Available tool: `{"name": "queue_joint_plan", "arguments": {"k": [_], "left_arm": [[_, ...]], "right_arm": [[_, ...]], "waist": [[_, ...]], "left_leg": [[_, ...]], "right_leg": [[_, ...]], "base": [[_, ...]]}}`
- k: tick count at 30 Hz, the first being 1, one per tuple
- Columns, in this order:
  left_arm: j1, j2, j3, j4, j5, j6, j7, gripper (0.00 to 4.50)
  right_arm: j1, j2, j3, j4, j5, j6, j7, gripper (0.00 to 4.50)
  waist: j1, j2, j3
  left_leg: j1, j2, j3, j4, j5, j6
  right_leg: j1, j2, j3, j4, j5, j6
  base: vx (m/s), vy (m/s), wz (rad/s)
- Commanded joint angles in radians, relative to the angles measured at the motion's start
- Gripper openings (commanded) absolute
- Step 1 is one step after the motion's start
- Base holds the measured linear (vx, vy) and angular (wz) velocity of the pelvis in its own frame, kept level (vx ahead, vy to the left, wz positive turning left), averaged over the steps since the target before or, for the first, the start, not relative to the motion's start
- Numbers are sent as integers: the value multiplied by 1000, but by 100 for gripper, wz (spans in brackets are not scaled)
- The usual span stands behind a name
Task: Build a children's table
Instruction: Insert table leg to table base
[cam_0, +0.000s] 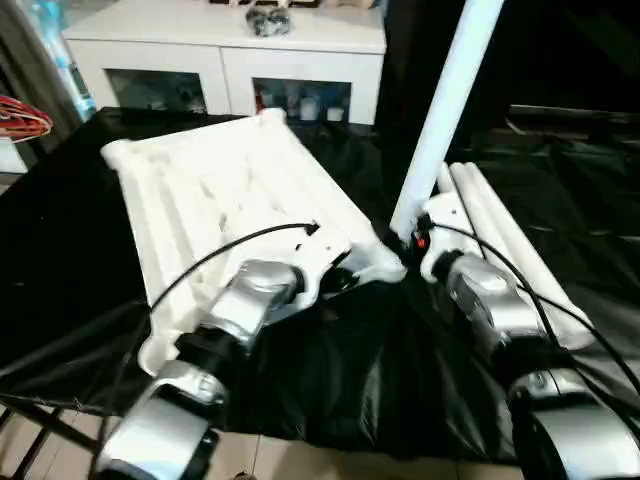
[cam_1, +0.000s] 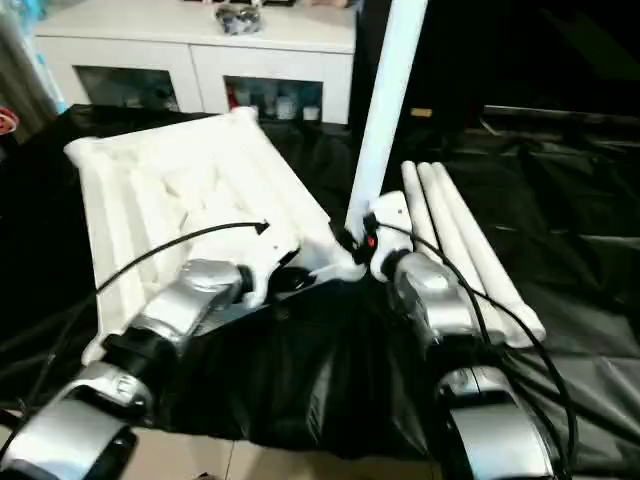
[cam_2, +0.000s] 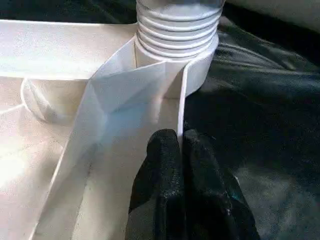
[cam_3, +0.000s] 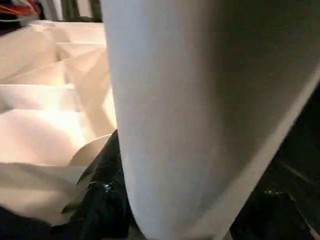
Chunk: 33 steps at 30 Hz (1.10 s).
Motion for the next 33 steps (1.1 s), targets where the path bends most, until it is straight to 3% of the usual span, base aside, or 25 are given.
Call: {"name": "queue_joint_plan", "arguments": {"k": [1,2,5,11,14,17,18,22,23,25,27,30,33], "left_arm": [[-41,-9,97,-37,-19,-21,138,0],[-42,-17,92,-39,-12,-15,145,0],[-39,-17,82,-48,-11,-18,125,0],[-4,-9,45,-106,-17,-20,61,0],[5,-8,37,-121,-21,-20,44,0],[13,-5,29,-135,-24,-18,23,0],[16,-4,27,-139,-24,-18,17,0],[27,2,15,-157,-28,-16,-14,0],[28,3,14,-160,-29,-16,-19,0],[34,8,10,-169,-32,-17,-34,0],[39,14,6,-177,-35,-20,-53,0],[49,36,-6,-186,-37,-35,-97,0],[54,50,-13,-190,-37,-45,-122,0]], "right_arm": [[69,46,46,98,-30,56,31,193],[55,60,40,127,-32,46,28,193],[48,66,37,142,-34,43,25,193],[34,74,28,175,-48,36,25,193],[25,78,13,189,-43,35,35,262],[17,80,3,196,-40,38,45,271],[15,79,2,198,-41,37,46,297],[6,75,-1,196,-38,31,66,326],[6,74,-3,193,-35,31,72,343],[6,70,-5,184,-31,25,94,351],[10,64,-6,171,-29,20,120,363],[29,41,8,128,-34,9,182,401],[41,27,17,104,-35,6,214,401]], "waist": [[4,-13,-52],[6,-17,-53],[12,-12,-56],[7,-10,-52],[4,-11,-51],[2,-10,-52],[-1,-10,-52],[-3,-7,-53],[-2,-7,-55],[-1,-11,-65],[-1,-7,-62],[0,-7,-60],[-1,-6,-59]], "left_leg": [[-5,54,-19,-73,-234,72],[-8,54,-17,-73,-215,82],[-9,54,-16,-70,-175,97],[-6,56,-18,-77,-230,81],[-6,56,-19,-78,-240,77],[-7,57,-19,-79,-237,78],[-8,57,-19,-79,-232,78],[-7,56,-18,-78,-232,79],[-7,56,-17,-76,-223,80],[-17,56,-16,-69,-139,103],[-16,56,-13,-67,-131,124],[-17,55,-12,-67,-157,126],[-15,58,-14,-70,-170,122]], "right_leg": [[33,-82,49,-87,-351,-215],[37,-81,49,-85,-330,-217],[38,-83,48,-81,-296,-228],[36,-84,47,-89,-377,-210],[35,-83,48,-91,-393,-202],[36,-84,48,-89,-384,-204],[35,-83,48,-89,-378,-205],[34,-83,49,-89,-372,-216],[35,-84,50,-89,-357,-219],[43,-80,49,-69,-211,-244],[38,-79,47,-69,-181,-263],[38,-79,47,-73,-208,-261],[37,-79,46,-74,-226,-255]], "base": [[0,0,0],[0,0,0],[0,0,0],[0,0,0],[0,0,0],[0,0,0],[0,0,0],[0,0,0],[0,0,0],[0,0,0],[0,0,0],[0,0,0],[0,0,0]]}}
